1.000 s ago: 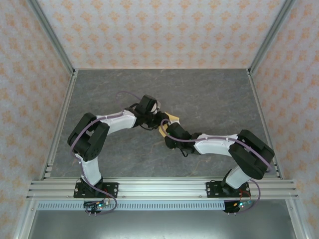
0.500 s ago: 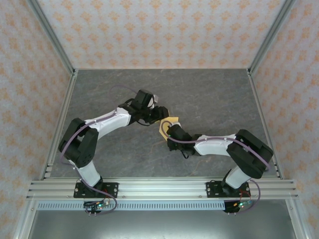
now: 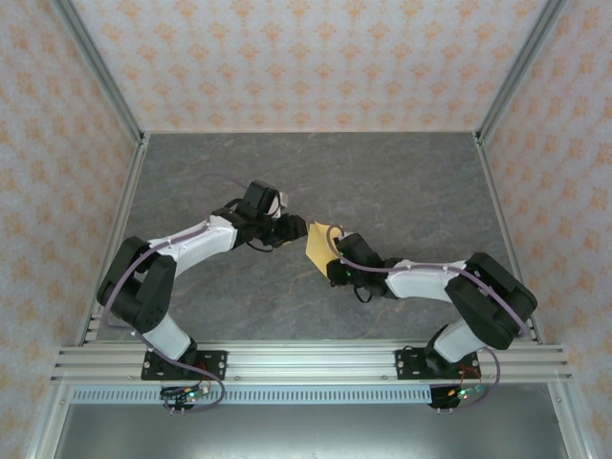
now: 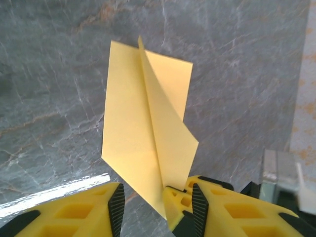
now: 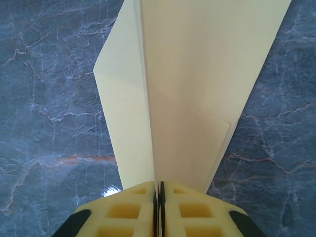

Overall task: Fold a paper plane with a square sheet of paper (fold left side to right side)
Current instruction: Fourth fold the wing at the center of the table.

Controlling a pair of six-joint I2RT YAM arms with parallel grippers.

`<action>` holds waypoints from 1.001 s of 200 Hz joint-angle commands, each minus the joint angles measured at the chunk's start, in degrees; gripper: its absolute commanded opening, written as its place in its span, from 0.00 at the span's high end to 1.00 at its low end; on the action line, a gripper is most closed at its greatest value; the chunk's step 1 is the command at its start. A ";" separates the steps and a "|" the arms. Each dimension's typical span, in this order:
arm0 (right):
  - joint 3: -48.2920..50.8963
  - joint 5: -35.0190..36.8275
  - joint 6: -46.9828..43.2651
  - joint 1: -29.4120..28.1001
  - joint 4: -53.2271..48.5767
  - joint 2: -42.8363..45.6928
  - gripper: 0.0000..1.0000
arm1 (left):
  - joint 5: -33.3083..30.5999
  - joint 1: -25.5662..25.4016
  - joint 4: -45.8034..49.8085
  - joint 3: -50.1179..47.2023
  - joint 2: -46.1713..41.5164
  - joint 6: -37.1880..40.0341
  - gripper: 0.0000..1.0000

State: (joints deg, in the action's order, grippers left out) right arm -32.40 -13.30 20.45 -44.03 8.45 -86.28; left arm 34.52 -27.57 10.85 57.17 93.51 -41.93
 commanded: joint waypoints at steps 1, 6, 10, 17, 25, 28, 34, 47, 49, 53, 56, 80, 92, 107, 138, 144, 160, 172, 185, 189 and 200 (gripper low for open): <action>1.32 -3.63 1.29 0.68 2.23 0.97 0.87 | 2.08 -2.09 -3.52 0.66 2.74 0.36 0.58; 1.52 -3.91 1.39 0.91 2.48 0.86 0.87 | 2.13 -2.61 -3.58 1.24 3.52 0.36 0.59; 1.78 -4.00 1.57 1.03 2.78 0.85 0.87 | 2.13 -2.95 -3.58 1.64 4.08 0.36 0.59; 2.11 -4.35 1.83 1.26 3.20 0.81 0.87 | 2.12 -3.53 -3.74 2.33 5.06 0.28 0.59; 2.32 -4.54 1.95 1.40 3.31 0.79 0.87 | 2.13 -4.03 -3.83 3.10 6.35 0.18 0.59; 2.39 -4.54 1.96 1.42 3.38 0.70 0.87 | 2.20 -4.25 -3.90 3.36 6.79 0.11 0.59; 2.51 -4.54 1.97 1.49 3.42 0.71 0.87 | 2.29 -4.48 -3.95 3.98 7.74 -0.06 0.59; 2.66 -4.62 1.97 1.61 3.59 0.55 0.87 | 2.39 -4.94 -4.32 5.01 9.47 -0.36 0.59; 2.73 -4.58 1.96 1.59 3.66 0.58 0.87 | 2.39 -4.94 -4.34 5.16 9.64 -0.46 0.59; 2.82 -4.63 2.01 1.58 3.76 0.49 0.87 | 2.54 -5.03 -4.62 5.40 10.15 -0.63 0.59; 2.87 -4.70 2.05 1.58 3.90 0.45 0.87 | 2.63 -5.11 -4.76 5.56 10.45 -0.75 0.59; 3.26 -4.96 2.15 1.74 4.36 0.20 0.87 | 2.92 -5.56 -5.36 7.03 12.75 -1.04 0.59; 3.31 -4.98 2.24 1.89 4.47 0.07 0.87 | 2.84 -5.75 -5.23 7.73 13.96 -0.96 0.59; 3.62 -5.22 2.37 2.10 4.82 0.09 0.87 | 2.83 -5.82 -5.38 8.29 15.29 -1.18 0.59; 4.01 -5.94 2.80 2.58 5.44 0.16 0.86 | 2.83 -5.83 -6.02 9.11 17.98 -1.53 0.59; 4.10 -6.03 2.83 2.72 5.52 0.14 0.86 | 2.83 -5.83 -6.10 9.19 18.28 -1.56 0.59; 4.10 -6.15 2.93 2.73 5.53 0.19 0.84 | 2.73 -5.84 -6.30 9.52 18.96 -1.57 0.58; 4.10 -6.30 3.01 2.88 5.63 0.15 0.82 | 2.61 -5.86 -6.35 9.63 19.38 -1.66 0.58; 4.19 -6.42 3.21 3.03 5.78 0.40 0.80 | 2.49 -5.83 -6.47 9.68 19.76 -1.74 0.58; 4.19 -6.47 3.27 3.07 5.79 0.43 0.79 | 2.40 -5.91 -6.54 9.69 19.92 -1.68 0.57; 4.28 -6.56 3.30 3.11 5.88 0.88 0.79 | 2.35 -5.89 -6.61 9.64 20.25 -1.62 0.57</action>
State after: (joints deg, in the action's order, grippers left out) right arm -29.32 -19.86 23.27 -41.43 13.52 -86.28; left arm 37.23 -32.82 5.15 65.56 112.38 -43.46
